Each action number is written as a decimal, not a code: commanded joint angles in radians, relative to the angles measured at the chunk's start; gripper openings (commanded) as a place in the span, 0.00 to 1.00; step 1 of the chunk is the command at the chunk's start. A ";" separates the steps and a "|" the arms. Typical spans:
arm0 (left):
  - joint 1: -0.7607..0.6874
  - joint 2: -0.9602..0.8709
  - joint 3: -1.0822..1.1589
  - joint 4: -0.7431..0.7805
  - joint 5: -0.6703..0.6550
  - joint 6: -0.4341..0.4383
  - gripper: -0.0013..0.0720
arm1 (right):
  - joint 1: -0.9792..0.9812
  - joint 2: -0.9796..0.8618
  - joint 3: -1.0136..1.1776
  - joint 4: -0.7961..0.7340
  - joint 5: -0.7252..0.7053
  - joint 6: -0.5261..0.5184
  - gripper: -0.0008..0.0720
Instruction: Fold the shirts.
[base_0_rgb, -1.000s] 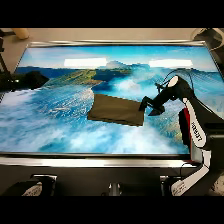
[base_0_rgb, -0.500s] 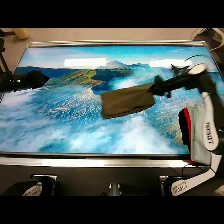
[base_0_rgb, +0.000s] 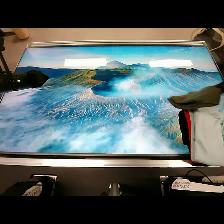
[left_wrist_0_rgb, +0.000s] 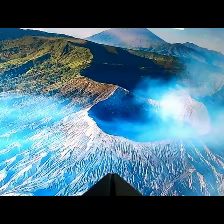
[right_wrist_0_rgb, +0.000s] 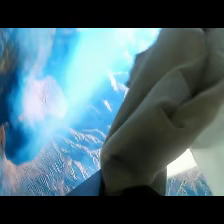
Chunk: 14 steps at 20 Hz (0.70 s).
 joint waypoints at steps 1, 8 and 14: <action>-0.001 0.000 0.000 0.000 0.001 0.026 0.05 | -0.124 0.072 0.006 -0.011 0.025 0.070 0.04; -0.001 0.000 0.000 -0.001 0.005 0.056 0.05 | -0.235 0.139 0.006 -0.058 0.130 0.187 0.04; -0.015 0.000 0.000 -0.001 0.032 0.056 0.05 | -0.235 0.243 -0.180 -0.499 0.249 0.151 0.04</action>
